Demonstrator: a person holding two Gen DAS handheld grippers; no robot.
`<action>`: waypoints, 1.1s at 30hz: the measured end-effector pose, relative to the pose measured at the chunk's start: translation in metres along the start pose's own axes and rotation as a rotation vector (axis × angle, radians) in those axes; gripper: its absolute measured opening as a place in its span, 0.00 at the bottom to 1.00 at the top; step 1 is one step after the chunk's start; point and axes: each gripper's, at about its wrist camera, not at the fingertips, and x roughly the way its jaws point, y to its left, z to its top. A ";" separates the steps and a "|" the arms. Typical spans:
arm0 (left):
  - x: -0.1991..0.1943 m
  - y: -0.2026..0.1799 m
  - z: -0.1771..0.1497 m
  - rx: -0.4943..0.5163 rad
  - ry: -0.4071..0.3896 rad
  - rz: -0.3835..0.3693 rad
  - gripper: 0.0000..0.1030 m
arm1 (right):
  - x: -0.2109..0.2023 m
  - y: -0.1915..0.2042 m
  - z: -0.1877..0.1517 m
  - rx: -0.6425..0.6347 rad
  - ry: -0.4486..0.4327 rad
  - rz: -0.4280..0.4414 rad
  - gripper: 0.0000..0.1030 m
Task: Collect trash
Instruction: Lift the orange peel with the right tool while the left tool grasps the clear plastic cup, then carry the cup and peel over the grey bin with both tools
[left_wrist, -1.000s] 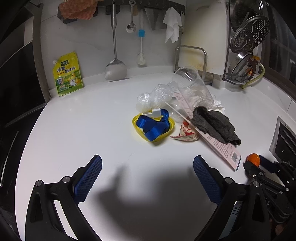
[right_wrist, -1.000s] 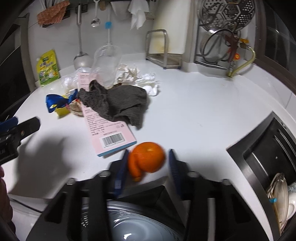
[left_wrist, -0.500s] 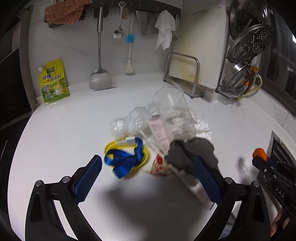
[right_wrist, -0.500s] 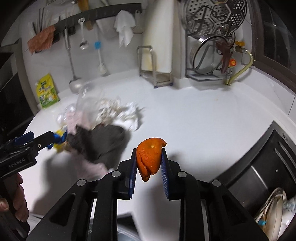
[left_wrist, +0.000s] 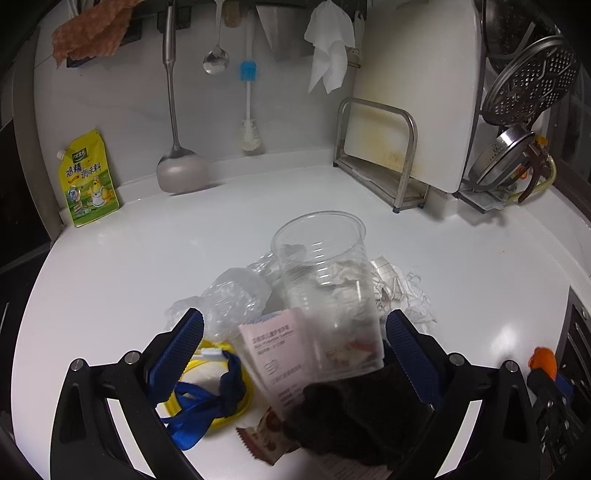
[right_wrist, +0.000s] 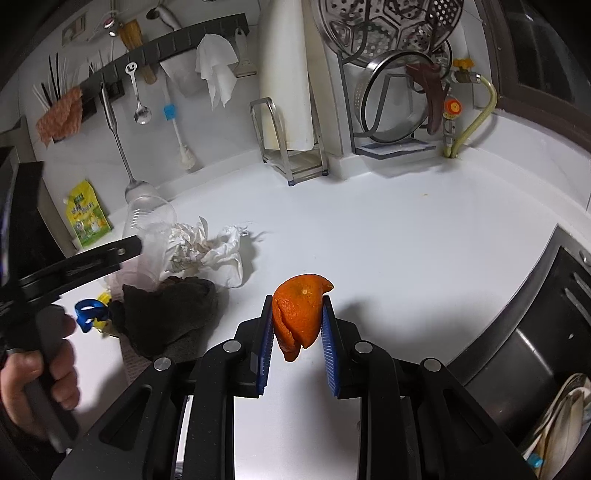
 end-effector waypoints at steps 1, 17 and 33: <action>0.001 -0.002 0.001 -0.004 0.003 -0.002 0.94 | 0.000 -0.001 0.000 0.006 0.001 0.007 0.23; 0.029 -0.031 0.003 0.098 0.017 0.072 0.62 | 0.004 -0.006 -0.004 0.080 0.022 0.071 0.23; -0.025 -0.004 0.011 0.086 -0.068 0.012 0.48 | 0.001 -0.008 -0.005 0.088 0.007 0.059 0.23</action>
